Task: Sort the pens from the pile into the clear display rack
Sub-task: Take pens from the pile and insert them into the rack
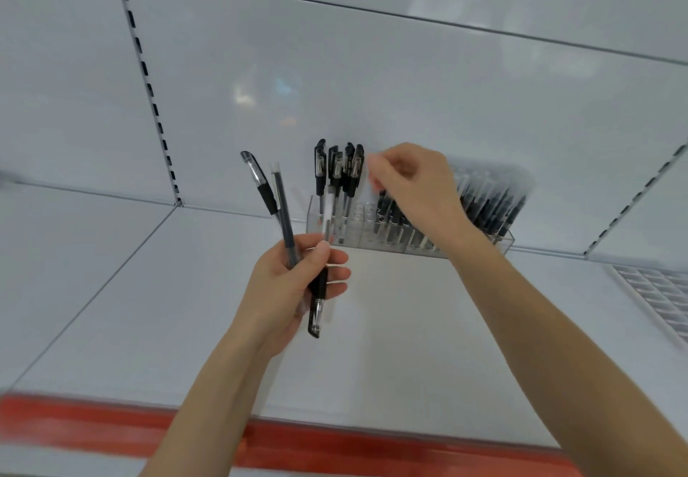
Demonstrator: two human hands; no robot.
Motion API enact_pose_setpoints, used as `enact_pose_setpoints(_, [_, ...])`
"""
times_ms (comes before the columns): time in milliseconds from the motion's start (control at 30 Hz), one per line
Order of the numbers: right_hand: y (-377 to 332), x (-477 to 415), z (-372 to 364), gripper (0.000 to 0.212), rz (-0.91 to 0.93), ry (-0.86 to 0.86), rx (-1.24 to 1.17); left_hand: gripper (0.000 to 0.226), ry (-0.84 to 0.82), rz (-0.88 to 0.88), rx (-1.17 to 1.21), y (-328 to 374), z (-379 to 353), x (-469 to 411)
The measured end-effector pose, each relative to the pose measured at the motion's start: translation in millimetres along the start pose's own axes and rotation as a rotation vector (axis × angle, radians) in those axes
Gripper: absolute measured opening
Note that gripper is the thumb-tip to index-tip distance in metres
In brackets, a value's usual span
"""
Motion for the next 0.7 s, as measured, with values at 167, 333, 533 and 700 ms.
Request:
enact_pose_setpoints(167, [10.1, 26.6, -13.8, 0.006, -0.169, -0.218, -0.229, 0.007, -0.108, 0.031, -0.058, -6.0, -23.2, 1.5])
enact_pose_setpoints(333, [34.2, 17.3, 25.8, 0.003, -0.282, 0.082, -0.512, 0.012, -0.104, 0.044, -0.077, -8.8, -21.9, 5.7])
enact_pose_setpoints(533, [41.8, 25.0, 37.4, 0.025, -0.082, 0.146, -0.073, 0.01, -0.003, -0.009, -0.105, -2.1, -8.7, 6.1])
enact_pose_setpoints(700, [5.6, 47.5, 16.6, 0.027, 0.608, 0.159, 0.657, 0.012, 0.058, -0.007, -0.088, -0.7, 4.7, 3.3])
Point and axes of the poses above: each hand's wrist, its own x-axis away from the middle knuckle, its own z-axis out of the back of the hand, y = z × x, the point moved 7 cm from there along -x, towards the middle knuckle, and after that the axes turned 5 degrees about -x, right-handed, at the moved point
